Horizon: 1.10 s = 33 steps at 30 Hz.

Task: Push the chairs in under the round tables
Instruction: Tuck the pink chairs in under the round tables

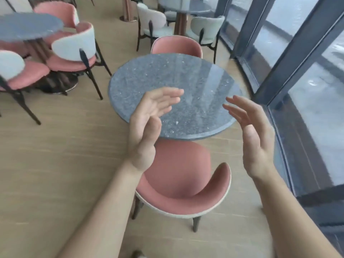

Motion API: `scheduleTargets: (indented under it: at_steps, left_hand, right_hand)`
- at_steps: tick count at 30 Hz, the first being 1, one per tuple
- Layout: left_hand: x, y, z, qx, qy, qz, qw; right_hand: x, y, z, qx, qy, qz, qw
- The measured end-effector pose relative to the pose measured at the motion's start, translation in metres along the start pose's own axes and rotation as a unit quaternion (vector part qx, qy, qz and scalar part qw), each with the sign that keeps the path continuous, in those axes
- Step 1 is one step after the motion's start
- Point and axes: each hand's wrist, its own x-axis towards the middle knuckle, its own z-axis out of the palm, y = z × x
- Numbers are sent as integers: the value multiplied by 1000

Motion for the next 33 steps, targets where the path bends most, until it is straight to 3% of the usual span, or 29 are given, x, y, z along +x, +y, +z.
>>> scheduleTargets:
  at_steps: [6,8,10,12,14,16,18,21,23,27,33]
  left_hand:
    - [-25,-36,4,31,-1,3,1000]
    - [-40,-71,2,92,-31,-41,994]
    - [-67,-115,0,187,-94,-137,968]
    - [-97,-162,0,273,-180,-267,906]
    - [-123,-204,0,314,-251,-391,828]
    - [-139,-239,-1,340,-333,-476,740]
    - [-149,-263,-4,385,-425,-482,662]
    - [-154,-274,-8,456,-556,-407,564]
    - [-157,-273,-15,490,-598,-349,529]
    - [-169,-269,-29,581,-568,-256,524]
    - [-185,-270,-35,607,-521,-226,556]
  right_hand:
    - [-31,27,-11,4,-13,4,1000]
    - [-58,60,-16,-13,-51,62,997]
    - [-92,100,-16,-77,-113,170,976]
    - [-123,140,-4,-160,-211,275,924]
    - [-153,179,17,-215,-339,346,848]
    - [-180,212,42,-310,-487,333,745]
    - [-196,233,63,-412,-567,256,665]
    - [-201,243,72,-463,-561,203,656]
    - [-202,242,72,-474,-552,191,658]
    - [-218,229,93,-521,-528,195,642]
    - [-225,232,99,-513,-493,179,679]
